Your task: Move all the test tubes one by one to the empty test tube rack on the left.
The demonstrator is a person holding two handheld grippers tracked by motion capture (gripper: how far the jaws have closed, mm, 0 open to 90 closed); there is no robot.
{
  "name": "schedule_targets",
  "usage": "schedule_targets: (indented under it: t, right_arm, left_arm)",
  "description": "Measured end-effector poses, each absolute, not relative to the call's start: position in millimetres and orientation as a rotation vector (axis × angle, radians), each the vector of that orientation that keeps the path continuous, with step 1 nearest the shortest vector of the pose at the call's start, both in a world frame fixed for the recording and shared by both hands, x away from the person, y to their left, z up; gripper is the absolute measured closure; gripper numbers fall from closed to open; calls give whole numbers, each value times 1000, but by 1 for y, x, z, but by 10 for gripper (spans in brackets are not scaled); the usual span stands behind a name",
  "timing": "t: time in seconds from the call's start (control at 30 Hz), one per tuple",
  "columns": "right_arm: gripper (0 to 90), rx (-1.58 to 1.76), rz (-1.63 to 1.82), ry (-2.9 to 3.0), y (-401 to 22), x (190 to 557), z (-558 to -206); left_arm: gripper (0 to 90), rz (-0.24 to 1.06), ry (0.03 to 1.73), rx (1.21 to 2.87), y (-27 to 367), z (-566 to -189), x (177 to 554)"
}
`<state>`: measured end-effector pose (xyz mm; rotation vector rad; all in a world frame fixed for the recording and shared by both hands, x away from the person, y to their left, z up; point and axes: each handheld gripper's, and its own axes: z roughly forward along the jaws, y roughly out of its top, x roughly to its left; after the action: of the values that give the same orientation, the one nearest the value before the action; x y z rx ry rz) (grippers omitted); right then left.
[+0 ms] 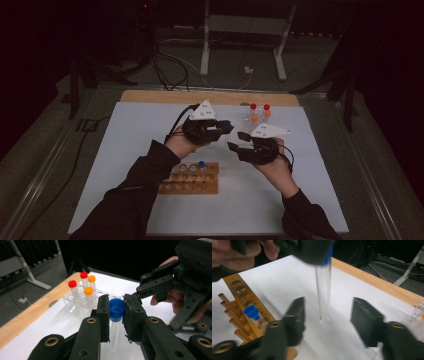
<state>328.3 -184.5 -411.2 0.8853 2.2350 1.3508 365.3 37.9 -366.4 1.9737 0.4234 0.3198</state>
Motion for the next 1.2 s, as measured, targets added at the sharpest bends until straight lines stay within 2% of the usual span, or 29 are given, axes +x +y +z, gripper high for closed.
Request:
schedule_targets:
  t: [0.1, 0.2, 0.4, 0.7, 1.2]
  right_arm:
    - [277, 898, 1358, 2200, -187, 328, -408]
    - [175, 913, 1347, 2177, -190, 329, -406]
    - [17, 962, 1349, 2147, -195, 332, -405]
    - [0, 950, 1391, 2161, -200, 331, -402]
    - [0, 974, 1388, 2168, -203, 334, -405]
  left_arm:
    - [772, 338, 432, 1955, 47, -360, 365]
    - [772, 350, 439, 1948, 55, -355, 364]
    - [772, 385, 443, 1944, 74, -342, 354]
    - [772, 412, 454, 1953, 100, -334, 337]
    - [772, 389, 495, 1973, 132, -348, 312]
